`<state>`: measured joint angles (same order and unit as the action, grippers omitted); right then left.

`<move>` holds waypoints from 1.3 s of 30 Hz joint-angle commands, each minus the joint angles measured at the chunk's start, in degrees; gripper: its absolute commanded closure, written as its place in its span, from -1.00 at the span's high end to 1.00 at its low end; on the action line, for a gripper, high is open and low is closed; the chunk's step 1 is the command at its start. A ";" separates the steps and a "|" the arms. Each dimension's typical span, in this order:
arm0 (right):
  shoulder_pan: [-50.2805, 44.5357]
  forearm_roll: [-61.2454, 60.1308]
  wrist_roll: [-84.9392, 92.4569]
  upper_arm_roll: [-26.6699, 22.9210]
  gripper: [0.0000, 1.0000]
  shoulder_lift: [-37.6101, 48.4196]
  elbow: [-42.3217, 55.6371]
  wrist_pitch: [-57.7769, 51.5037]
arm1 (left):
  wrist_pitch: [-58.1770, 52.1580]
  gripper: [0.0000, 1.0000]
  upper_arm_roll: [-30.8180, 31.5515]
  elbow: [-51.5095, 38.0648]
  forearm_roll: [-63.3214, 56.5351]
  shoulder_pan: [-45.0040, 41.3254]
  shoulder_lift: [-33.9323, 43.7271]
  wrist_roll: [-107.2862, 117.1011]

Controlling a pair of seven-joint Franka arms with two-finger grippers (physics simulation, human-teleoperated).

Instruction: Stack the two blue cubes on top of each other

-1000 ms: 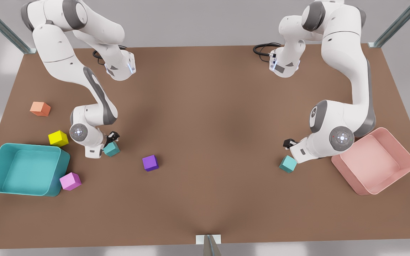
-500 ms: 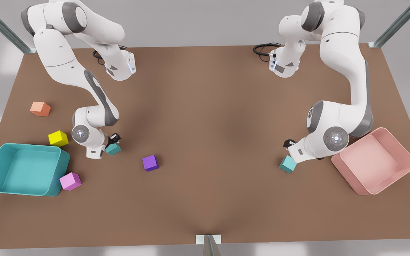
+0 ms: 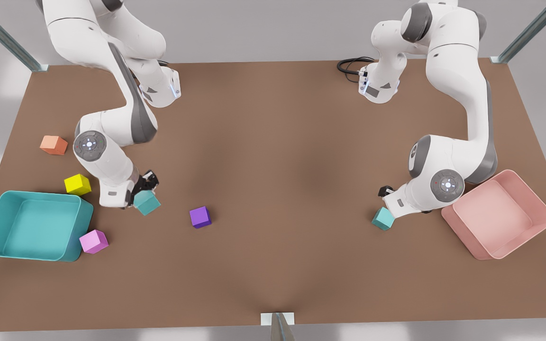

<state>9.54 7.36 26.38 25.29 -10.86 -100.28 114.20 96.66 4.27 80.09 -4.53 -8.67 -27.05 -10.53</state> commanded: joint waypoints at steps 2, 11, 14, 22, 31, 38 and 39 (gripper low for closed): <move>-4.08 0.99 -10.02 6.43 -0.12 -2.58 7.99 -19.37 | 0.02 1.00 0.03 -0.03 -0.04 0.14 -0.02 -0.11; -30.45 16.63 -38.15 13.82 -0.20 -32.02 29.09 -8.30 | -0.06 1.00 0.03 0.33 -0.13 -0.56 -0.90 -1.16; -40.65 17.25 -42.81 5.03 -0.21 -36.51 31.73 -3.90 | 3.54 1.00 -0.06 1.56 -0.13 -0.47 -3.45 -0.99; -44.69 23.14 -49.75 2.83 -0.21 -43.45 31.20 0.05 | 17.16 1.00 0.03 9.99 0.13 4.36 -4.59 -0.55; -44.60 24.02 -49.75 1.69 1.00 -44.68 30.94 3.66 | 22.61 1.00 -0.06 9.47 -1.80 1.99 -9.86 -3.53; -39.60 12.61 -42.03 8.81 1.00 -14.72 21.71 -24.90 | 26.04 1.00 0.03 10.52 -1.80 3.66 -11.71 -5.91; -33.63 7.07 -40.35 8.37 1.00 -7.52 22.32 -32.90 | 26.65 1.00 -0.06 10.78 -1.80 3.84 -11.71 -6.00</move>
<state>-25.29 22.51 -13.33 32.27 -22.13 -77.89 100.26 120.71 4.27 91.02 -6.15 -4.88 -38.77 -13.33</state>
